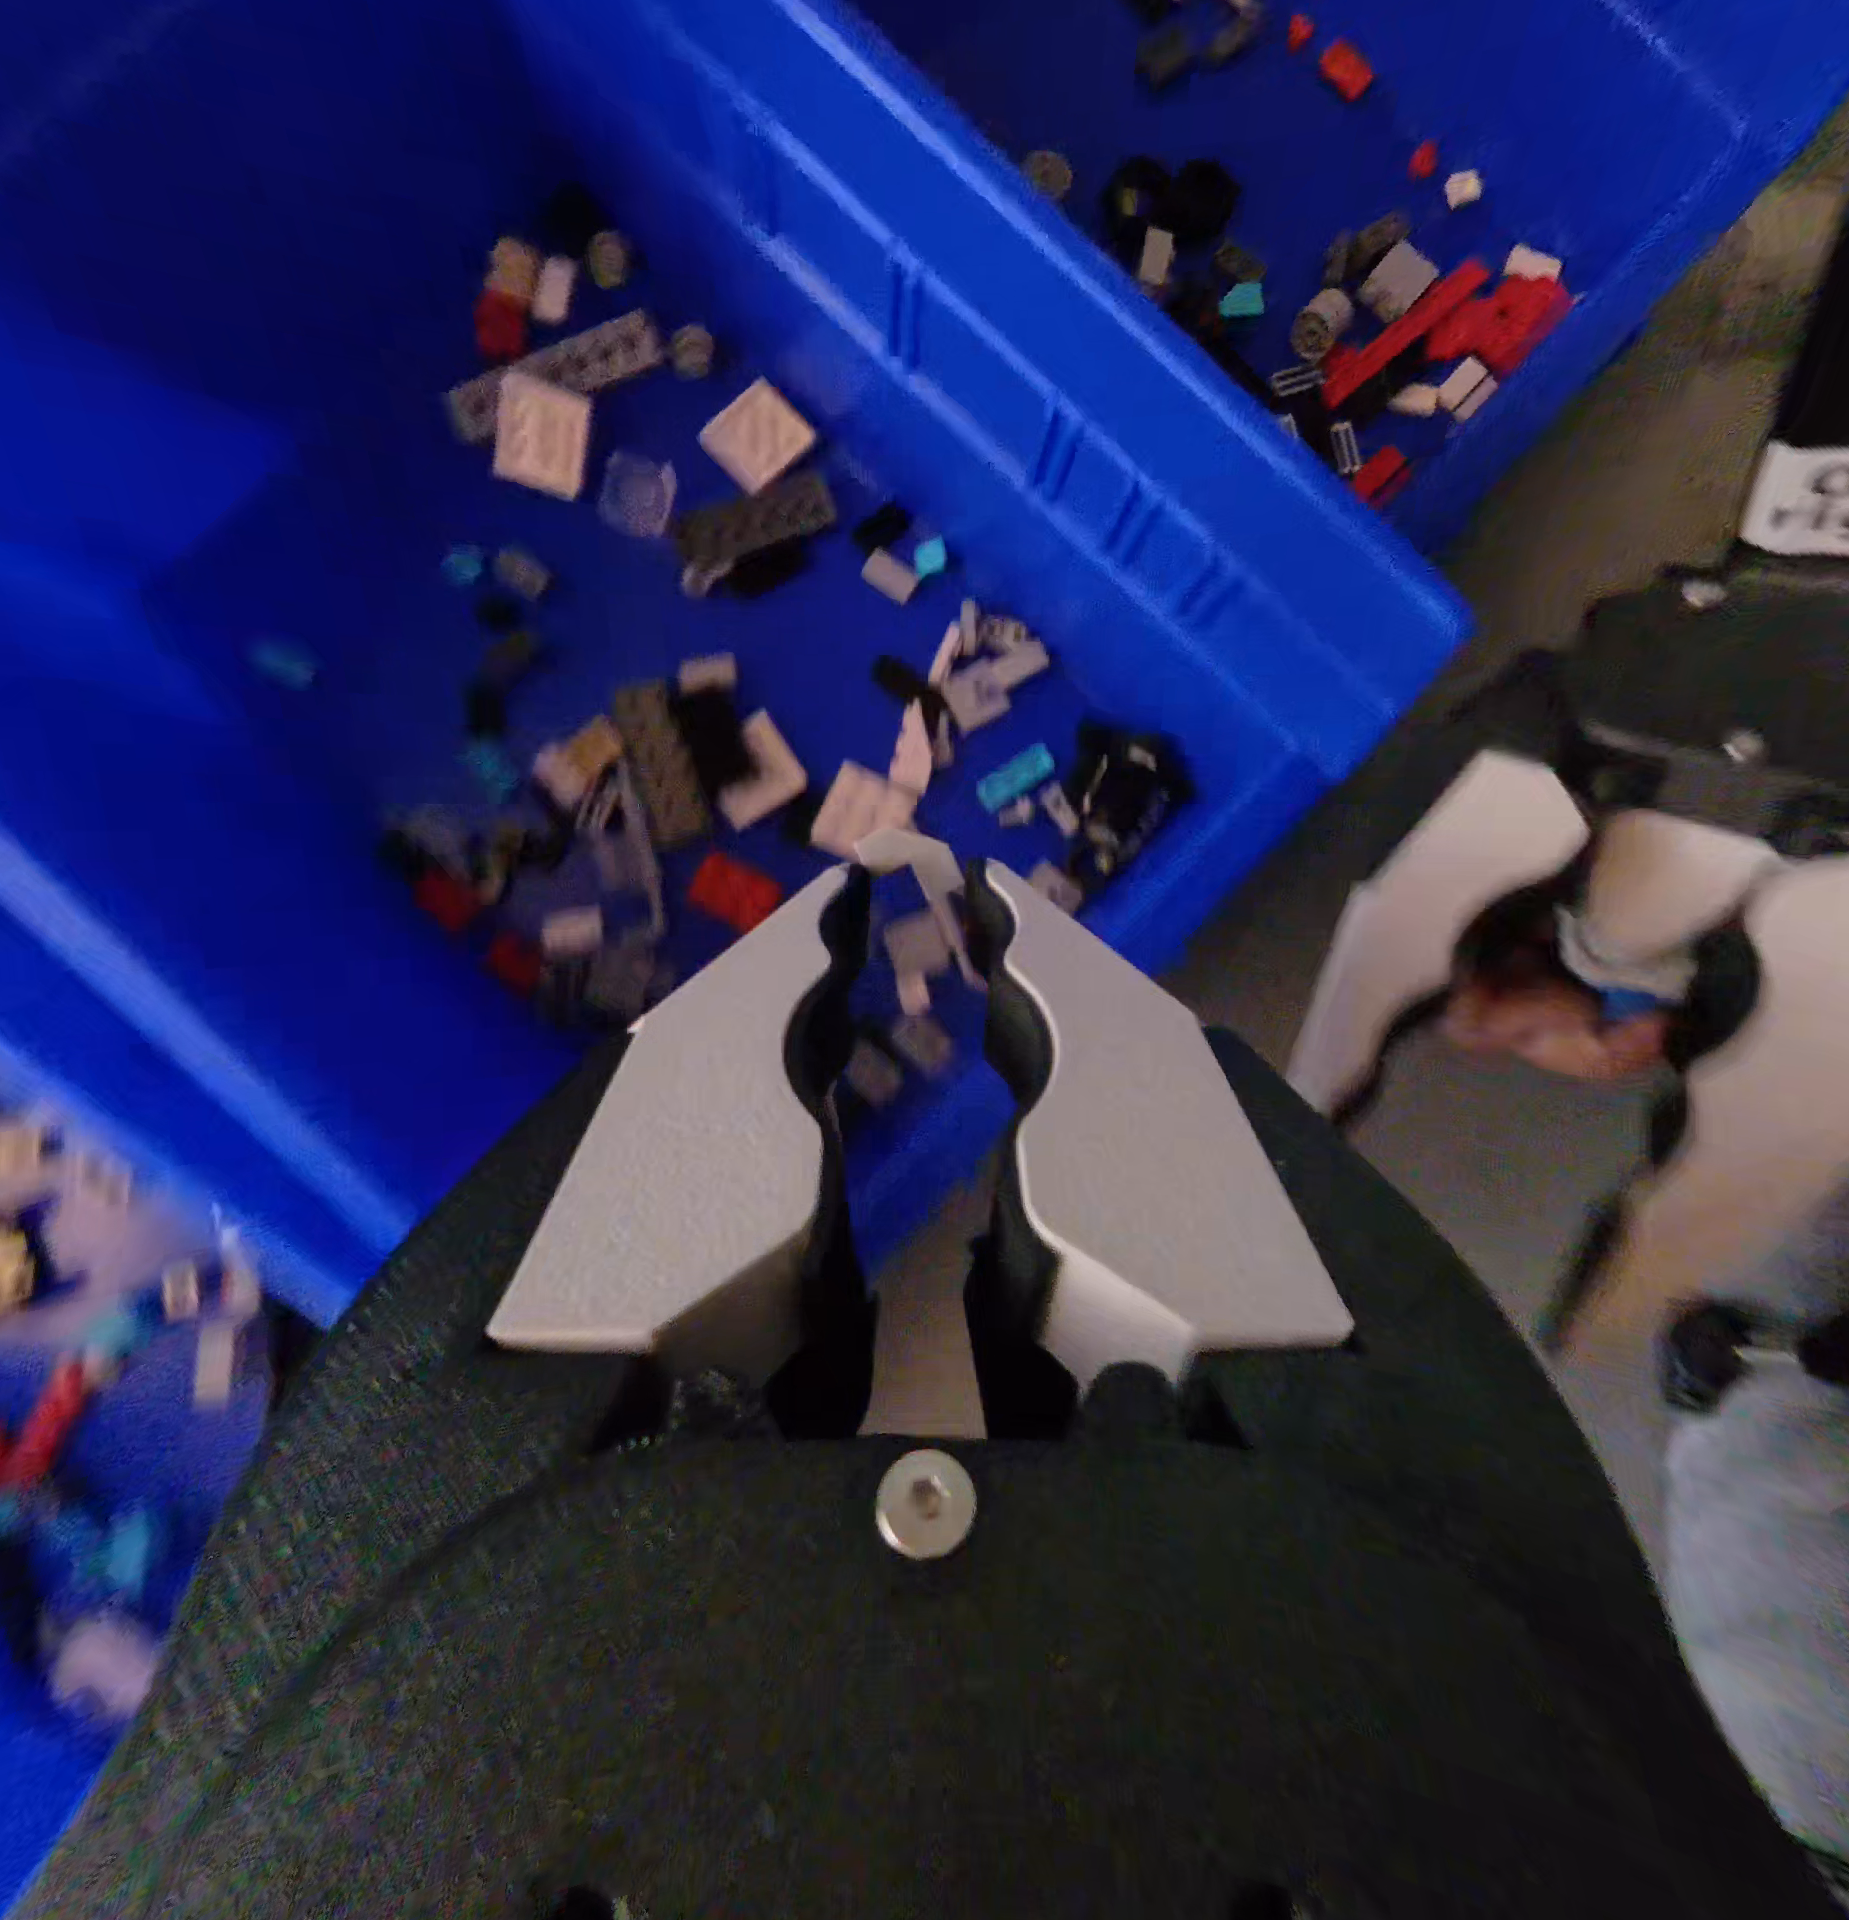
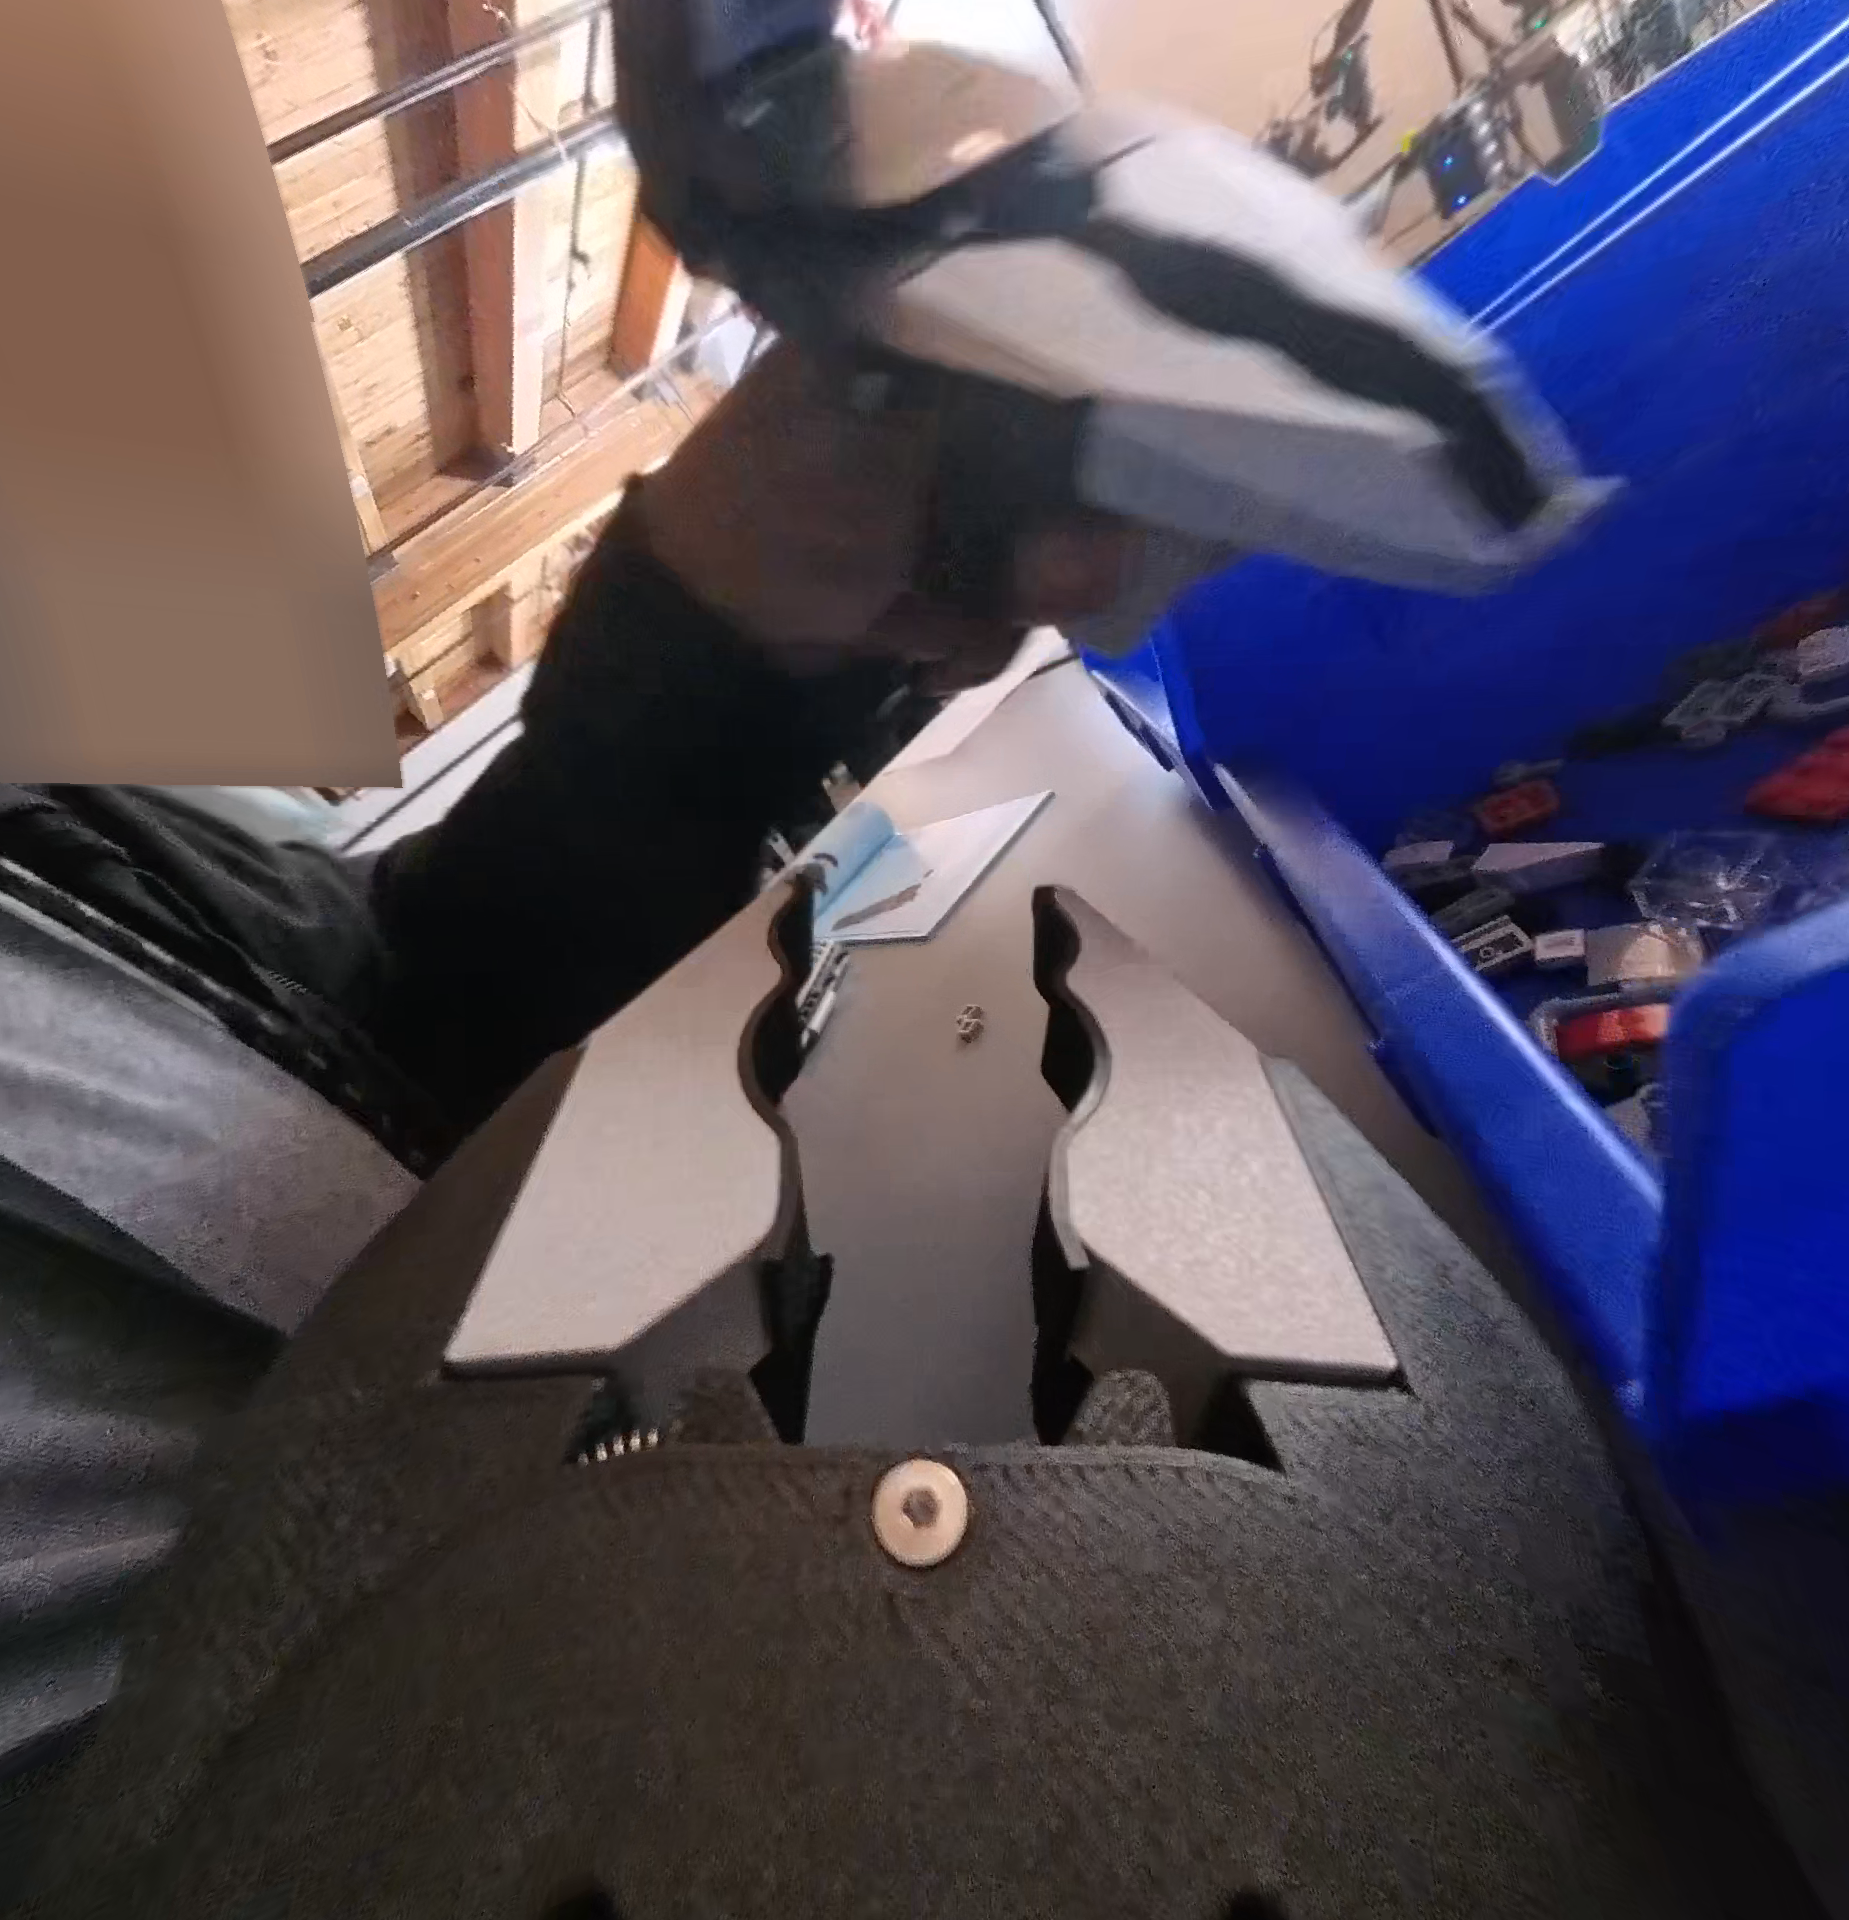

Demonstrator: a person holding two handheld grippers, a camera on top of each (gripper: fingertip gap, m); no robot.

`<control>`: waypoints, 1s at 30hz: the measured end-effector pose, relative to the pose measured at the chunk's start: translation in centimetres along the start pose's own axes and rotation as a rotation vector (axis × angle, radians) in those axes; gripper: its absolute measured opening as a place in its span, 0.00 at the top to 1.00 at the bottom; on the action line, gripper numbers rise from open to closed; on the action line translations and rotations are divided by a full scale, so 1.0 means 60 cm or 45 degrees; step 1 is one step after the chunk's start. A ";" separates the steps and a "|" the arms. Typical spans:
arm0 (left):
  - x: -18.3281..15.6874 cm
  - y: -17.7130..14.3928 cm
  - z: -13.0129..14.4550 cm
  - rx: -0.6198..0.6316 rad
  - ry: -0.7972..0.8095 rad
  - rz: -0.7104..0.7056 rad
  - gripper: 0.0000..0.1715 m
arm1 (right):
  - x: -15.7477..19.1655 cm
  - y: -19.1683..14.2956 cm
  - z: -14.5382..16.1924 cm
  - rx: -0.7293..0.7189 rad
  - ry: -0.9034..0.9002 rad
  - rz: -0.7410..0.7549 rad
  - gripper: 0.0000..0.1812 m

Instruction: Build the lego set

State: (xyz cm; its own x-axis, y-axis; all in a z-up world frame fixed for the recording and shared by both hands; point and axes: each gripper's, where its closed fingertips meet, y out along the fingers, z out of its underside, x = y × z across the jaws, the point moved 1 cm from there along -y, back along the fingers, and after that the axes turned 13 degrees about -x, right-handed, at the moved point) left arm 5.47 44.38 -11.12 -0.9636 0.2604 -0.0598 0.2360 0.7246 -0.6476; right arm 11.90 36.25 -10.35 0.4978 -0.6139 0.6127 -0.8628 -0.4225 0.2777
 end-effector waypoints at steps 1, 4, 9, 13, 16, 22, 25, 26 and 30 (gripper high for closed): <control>-0.001 -0.036 0.016 -0.028 -0.046 -0.045 0.89 | -0.001 0.001 0.002 0.009 -0.009 0.008 0.76; 0.002 -0.151 0.098 -0.059 -0.214 -0.228 0.90 | -0.003 0.004 0.009 0.038 -0.047 0.035 0.76; -0.021 -0.312 0.288 -0.052 -0.564 -0.516 0.90 | -0.009 0.013 0.031 0.141 -0.123 0.097 0.76; -0.063 -0.346 0.377 -0.068 -0.672 -0.536 0.90 | -0.007 0.025 0.058 0.271 -0.193 0.110 0.75; -0.077 -0.325 0.396 -0.084 -0.652 -0.469 0.90 | 0.003 0.040 0.080 0.329 -0.216 0.091 0.75; -0.082 -0.280 0.433 0.035 -0.573 -0.394 0.89 | 0.064 0.076 0.165 0.506 -0.226 0.009 0.75; -0.082 -0.282 0.430 -0.008 -0.552 -0.378 0.85 | 0.093 0.096 0.203 0.550 -0.177 -0.007 0.74; -0.081 -0.288 0.429 -0.031 -0.549 -0.380 0.83 | 0.099 0.105 0.213 0.553 -0.163 -0.002 0.74; -0.076 -0.345 0.417 -0.289 -0.609 -0.385 0.79 | 0.123 0.144 0.259 0.615 -0.165 -0.002 0.72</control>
State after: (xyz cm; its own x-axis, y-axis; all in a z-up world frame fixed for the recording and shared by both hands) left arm 1.85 12.24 -16.46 -0.9291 -0.2558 -0.2672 -0.0872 0.8534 -0.5139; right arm 9.50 17.71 -14.93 0.5327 -0.6778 0.5068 -0.7377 -0.6654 -0.1146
